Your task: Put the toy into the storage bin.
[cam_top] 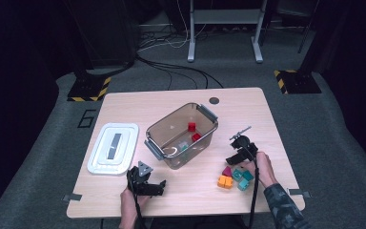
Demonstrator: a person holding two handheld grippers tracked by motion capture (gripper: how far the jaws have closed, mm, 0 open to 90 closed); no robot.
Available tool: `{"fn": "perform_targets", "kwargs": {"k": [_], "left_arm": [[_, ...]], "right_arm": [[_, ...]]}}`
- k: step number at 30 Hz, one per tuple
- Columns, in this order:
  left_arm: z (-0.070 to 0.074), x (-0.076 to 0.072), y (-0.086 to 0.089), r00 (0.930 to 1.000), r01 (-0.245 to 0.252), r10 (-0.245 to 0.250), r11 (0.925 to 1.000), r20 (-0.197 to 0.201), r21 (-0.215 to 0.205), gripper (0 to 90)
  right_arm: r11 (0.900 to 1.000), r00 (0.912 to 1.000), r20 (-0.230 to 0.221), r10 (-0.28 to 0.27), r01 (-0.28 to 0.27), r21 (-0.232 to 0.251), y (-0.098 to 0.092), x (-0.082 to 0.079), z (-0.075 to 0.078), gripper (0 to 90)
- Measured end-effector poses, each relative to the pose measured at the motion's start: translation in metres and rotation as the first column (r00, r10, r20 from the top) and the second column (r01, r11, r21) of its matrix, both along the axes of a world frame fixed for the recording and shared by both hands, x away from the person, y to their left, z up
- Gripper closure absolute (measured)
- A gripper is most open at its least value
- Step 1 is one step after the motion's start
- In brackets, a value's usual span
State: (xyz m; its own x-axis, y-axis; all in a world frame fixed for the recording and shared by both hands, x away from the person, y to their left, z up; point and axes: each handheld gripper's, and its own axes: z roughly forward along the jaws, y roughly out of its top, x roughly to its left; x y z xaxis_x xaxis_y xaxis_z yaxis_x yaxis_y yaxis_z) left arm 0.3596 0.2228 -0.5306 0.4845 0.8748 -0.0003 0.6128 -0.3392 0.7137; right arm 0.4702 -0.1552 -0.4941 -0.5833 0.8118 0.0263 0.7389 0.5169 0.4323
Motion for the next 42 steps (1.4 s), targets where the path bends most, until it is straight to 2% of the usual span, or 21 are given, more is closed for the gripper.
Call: {"fn": "perform_targets", "kwargs": {"k": [1, 2, 4, 5, 16, 20, 25, 42], "left_arm": [[0.0, 0.0, 0.0, 1.0, 0.001, -0.001, 1.0, 0.001, 0.0, 0.1], [0.0, 0.0, 0.0, 1.0, 0.001, -0.001, 1.0, 0.001, 0.0, 0.1], [0.0, 0.0, 0.0, 1.0, 0.003, -0.003, 1.0, 0.0, 0.001, 0.1], [0.0, 0.0, 0.0, 1.0, 0.003, -0.003, 1.0, 0.0, 0.0, 0.1], [0.0, 0.0, 0.0, 1.0, 0.0, 0.0, 1.0, 0.0, 0.0, 0.1], [0.0, 0.0, 0.0, 1.0, 0.001, -0.001, 1.0, 0.001, 0.0, 0.1], [0.0, 0.0, 0.0, 1.0, 0.002, -0.002, 1.0, -0.001, 0.002, 0.1], [0.0, 0.0, 0.0, 1.0, 0.003, -0.003, 1.0, -0.002, 0.004, 0.1]], "right_arm": [[1.0, 1.0, -0.009, 0.0, 0.0, 0.003, -0.001, -0.001, 0.002, 42.5], [1.0, 1.0, -0.009, 0.0, 0.0, 0.003, -0.001, -0.001, 0.002, 42.5], [1.0, 1.0, -0.007, -0.001, 0.001, 0.001, -0.003, -0.002, 0.002, 50.2], [1.0, 1.0, -0.006, -0.006, 0.006, 0.005, -0.005, -0.002, 0.003, 57.4], [0.999, 0.9994, -0.004, -0.034, 0.034, 0.036, -0.013, 0.001, 0.005, 58.3], [0.999, 0.9992, 0.006, -0.039, 0.039, 0.034, -0.014, 0.003, 0.008, 58.4], [0.998, 0.9985, 0.034, -0.042, 0.04, 0.045, -0.017, 0.004, 0.018, 58.4], [0.998, 0.9973, 0.06, -0.043, 0.039, 0.058, -0.018, 0.009, 0.036, 58.5]]}}
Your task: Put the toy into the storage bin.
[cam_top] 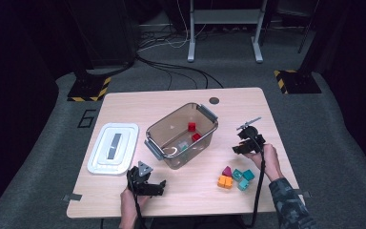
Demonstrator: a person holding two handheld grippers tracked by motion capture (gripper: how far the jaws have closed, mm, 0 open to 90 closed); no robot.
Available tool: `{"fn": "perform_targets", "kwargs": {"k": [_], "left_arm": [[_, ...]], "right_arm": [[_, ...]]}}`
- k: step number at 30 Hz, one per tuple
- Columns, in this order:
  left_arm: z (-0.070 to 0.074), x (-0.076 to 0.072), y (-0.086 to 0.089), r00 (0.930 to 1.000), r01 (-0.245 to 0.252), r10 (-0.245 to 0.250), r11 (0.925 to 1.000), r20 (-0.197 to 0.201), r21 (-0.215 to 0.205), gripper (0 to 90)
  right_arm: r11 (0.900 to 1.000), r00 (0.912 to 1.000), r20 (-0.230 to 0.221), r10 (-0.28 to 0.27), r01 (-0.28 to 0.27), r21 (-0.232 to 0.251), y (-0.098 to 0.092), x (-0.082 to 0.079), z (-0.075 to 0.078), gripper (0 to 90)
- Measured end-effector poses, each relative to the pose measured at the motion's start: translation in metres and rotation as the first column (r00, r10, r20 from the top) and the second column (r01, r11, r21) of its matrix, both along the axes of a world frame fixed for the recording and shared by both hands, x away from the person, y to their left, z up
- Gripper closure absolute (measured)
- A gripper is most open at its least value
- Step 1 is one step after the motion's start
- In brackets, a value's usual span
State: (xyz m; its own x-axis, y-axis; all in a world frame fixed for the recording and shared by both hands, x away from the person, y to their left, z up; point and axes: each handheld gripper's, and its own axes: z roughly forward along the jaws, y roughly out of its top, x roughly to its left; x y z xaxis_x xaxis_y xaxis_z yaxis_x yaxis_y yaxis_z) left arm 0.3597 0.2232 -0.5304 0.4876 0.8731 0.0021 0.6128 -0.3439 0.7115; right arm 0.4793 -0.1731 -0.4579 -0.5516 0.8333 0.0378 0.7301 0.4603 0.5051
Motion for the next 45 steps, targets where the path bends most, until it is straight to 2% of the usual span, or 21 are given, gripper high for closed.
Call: {"fn": "perform_targets", "kwargs": {"k": [16, 45], "left_arm": [[0.0, 0.0, 0.0, 1.0, 0.0, 0.0, 1.0, 0.0, 0.0, 0.1], [0.0, 0.0, 0.0, 1.0, 0.0, 0.0, 1.0, 0.0, -0.001, 0.1]], "right_arm": [[1.0, 0.9994, 0.033, -0.008, 0.008, 0.006, -0.002, 0.005, 0.017, 58.5], [0.999, 0.9934, 0.114, -0.015, 0.011, 0.035, -0.004, 0.017, 0.068, 58.6]]}}
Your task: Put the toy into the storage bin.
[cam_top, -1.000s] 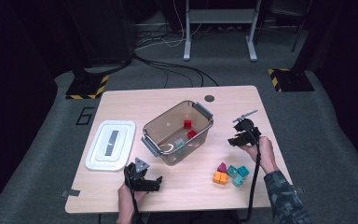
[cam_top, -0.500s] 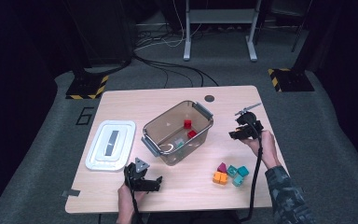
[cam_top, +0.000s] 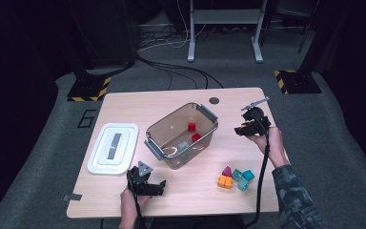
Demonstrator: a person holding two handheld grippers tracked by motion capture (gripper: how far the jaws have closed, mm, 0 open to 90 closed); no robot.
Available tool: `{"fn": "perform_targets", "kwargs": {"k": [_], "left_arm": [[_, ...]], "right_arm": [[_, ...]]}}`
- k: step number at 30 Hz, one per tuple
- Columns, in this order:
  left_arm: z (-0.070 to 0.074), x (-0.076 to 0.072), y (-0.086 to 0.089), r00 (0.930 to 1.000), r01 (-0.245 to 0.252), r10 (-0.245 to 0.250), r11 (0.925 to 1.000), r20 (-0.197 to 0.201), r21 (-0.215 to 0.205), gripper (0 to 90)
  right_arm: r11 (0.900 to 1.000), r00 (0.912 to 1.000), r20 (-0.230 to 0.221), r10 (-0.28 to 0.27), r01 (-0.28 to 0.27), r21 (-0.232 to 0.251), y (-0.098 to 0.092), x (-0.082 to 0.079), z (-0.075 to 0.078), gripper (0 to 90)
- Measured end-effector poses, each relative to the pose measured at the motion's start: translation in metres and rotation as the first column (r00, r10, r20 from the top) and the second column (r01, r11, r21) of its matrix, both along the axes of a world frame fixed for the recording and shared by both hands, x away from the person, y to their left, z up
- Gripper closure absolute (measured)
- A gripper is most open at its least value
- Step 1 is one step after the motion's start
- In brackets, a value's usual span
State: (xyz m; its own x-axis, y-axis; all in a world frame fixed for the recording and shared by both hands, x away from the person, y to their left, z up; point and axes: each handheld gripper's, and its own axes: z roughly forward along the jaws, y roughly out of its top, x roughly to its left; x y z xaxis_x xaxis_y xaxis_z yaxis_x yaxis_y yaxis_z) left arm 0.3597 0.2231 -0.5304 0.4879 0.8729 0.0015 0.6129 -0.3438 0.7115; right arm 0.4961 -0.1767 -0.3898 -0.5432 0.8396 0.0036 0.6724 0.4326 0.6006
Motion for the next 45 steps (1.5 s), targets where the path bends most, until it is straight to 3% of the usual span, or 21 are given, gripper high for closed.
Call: {"fn": "perform_targets", "kwargs": {"k": [22, 45], "left_arm": [[0.0, 0.0, 0.0, 1.0, -0.002, 0.002, 1.0, 0.001, -0.004, 0.0], [0.0, 0.0, 0.0, 1.0, 0.0, 0.0, 1.0, 0.0, -0.002, 0.0]], "right_arm": [[1.0, 0.9978, 0.06, 0.027, -0.028, 0.01, 0.018, 0.01, 0.034, 58.6], [0.996, 0.992, 0.088, 0.091, -0.092, 0.008, 0.057, 0.025, 0.051, 58.6]]}}
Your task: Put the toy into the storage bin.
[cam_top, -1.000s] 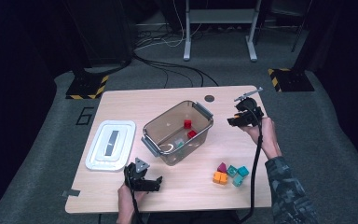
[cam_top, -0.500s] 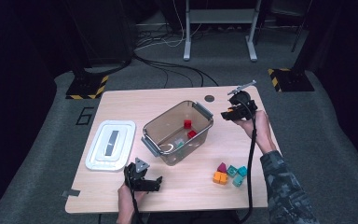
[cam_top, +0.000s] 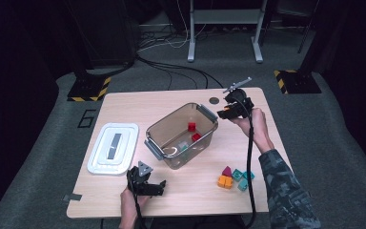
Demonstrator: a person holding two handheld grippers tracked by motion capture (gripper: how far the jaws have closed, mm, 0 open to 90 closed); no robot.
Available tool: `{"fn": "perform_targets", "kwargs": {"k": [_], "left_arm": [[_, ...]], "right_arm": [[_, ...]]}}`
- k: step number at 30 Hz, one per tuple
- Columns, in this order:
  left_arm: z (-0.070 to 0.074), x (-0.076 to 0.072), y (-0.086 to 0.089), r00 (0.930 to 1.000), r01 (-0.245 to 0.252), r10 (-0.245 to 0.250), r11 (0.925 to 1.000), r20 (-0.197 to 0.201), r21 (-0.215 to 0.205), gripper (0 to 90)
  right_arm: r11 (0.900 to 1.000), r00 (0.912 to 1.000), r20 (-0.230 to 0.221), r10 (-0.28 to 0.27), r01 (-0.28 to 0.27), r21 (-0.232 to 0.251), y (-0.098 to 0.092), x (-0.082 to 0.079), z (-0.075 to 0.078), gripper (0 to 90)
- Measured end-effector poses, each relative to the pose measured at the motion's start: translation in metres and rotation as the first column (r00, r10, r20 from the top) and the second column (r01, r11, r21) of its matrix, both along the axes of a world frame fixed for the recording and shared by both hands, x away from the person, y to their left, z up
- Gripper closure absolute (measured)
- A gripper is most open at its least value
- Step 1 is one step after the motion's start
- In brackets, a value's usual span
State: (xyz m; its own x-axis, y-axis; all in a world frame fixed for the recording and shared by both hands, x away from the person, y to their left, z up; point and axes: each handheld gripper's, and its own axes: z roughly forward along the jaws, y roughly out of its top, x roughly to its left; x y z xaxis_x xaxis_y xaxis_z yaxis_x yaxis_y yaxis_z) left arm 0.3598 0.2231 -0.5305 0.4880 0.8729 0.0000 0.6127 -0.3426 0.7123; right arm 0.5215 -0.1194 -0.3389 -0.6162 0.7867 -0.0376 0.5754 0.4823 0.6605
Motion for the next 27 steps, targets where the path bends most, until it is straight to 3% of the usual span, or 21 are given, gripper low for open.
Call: {"fn": "perform_targets", "kwargs": {"k": [27], "left_arm": [[0.001, 0.0, 0.001, 1.0, 0.009, -0.009, 0.9999, -0.005, 0.01, 0.0]], "right_arm": [[0.996, 0.9961, -0.027, 0.084, -0.085, -0.04, 0.055, 0.012, -0.009, 58.4]]}}
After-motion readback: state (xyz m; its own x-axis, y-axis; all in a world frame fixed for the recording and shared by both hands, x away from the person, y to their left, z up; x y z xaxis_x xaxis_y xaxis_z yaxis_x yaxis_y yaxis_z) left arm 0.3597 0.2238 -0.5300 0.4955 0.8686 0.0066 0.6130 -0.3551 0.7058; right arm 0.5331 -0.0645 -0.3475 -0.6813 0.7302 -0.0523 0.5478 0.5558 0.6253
